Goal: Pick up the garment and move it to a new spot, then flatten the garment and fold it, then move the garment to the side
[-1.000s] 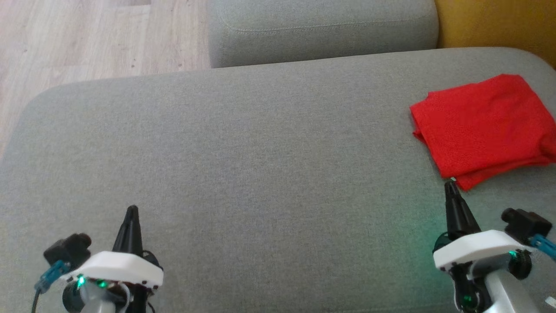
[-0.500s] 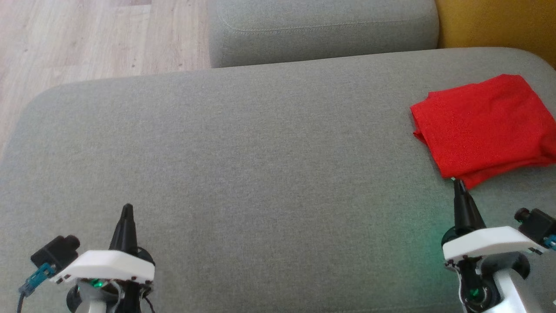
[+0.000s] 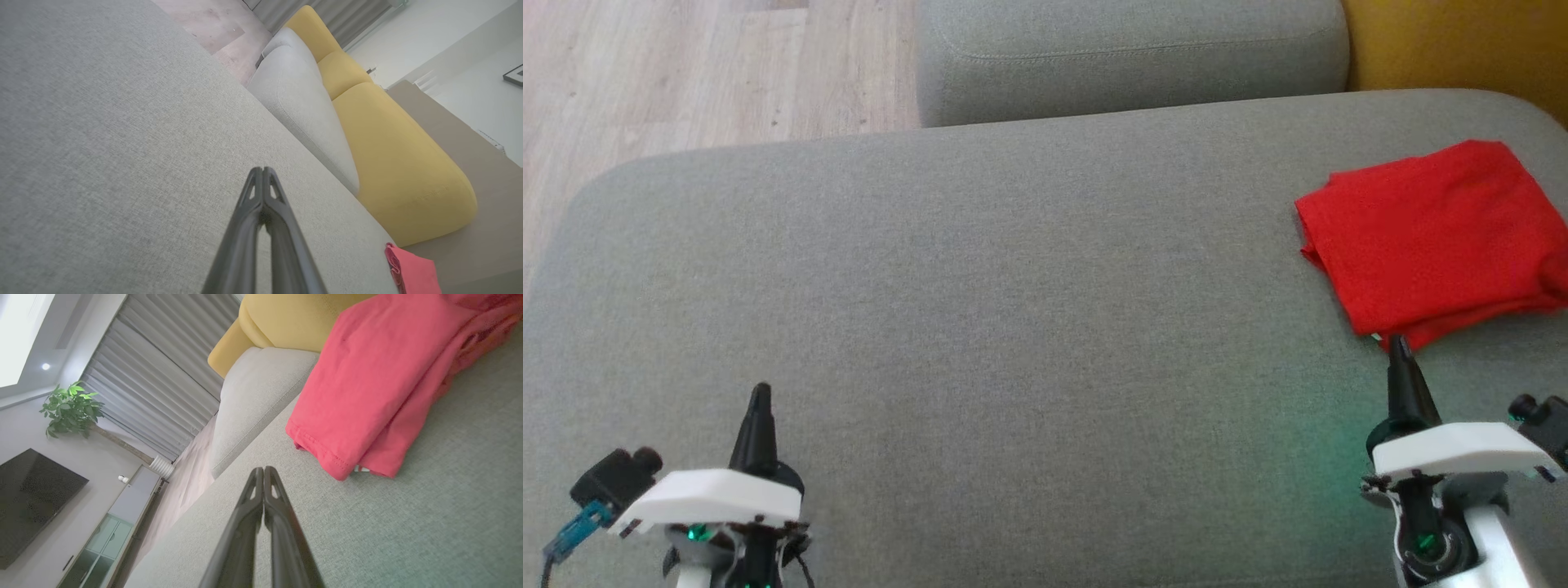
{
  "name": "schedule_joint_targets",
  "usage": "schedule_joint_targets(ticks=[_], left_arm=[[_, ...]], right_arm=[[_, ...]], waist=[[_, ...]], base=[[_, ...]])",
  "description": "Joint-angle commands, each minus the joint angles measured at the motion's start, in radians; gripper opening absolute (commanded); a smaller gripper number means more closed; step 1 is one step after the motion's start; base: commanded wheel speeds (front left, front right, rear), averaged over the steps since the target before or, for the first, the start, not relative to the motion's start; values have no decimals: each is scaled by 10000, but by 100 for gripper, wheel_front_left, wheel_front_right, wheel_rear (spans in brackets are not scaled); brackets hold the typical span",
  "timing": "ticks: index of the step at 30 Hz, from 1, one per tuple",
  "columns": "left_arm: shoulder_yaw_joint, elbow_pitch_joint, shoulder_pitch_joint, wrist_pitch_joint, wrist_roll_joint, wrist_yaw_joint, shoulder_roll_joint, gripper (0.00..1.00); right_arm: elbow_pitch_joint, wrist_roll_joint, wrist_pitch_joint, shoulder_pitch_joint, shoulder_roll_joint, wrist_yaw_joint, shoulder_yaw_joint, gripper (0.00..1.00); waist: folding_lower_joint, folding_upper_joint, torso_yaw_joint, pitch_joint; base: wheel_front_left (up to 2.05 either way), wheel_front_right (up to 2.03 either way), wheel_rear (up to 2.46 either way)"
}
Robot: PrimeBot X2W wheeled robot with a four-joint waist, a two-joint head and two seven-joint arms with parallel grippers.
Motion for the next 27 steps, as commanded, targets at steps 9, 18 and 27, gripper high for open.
schedule_joint_targets(ticks=[9, 18, 27], left_arm=[[362, -498, -536, 321, -1120, -98, 70, 0], [467, -598, -554, 613, -2251, -153, 72, 0], [561, -689, -570, 874, -3266, -203, 73, 0]], right_arm=[[-540, 1077, 266, -249, 58, -4, -153, 0], [-715, 2139, 554, -198, 148, -5, -371, 0], [-873, 3091, 811, -153, 229, -5, -565, 0]], waist=[[0, 0, 8, 2], [0, 0, 17, 4], [0, 0, 26, 6]], base=[[0, 0, 0], [0, 0, 0], [0, 0, 0]])
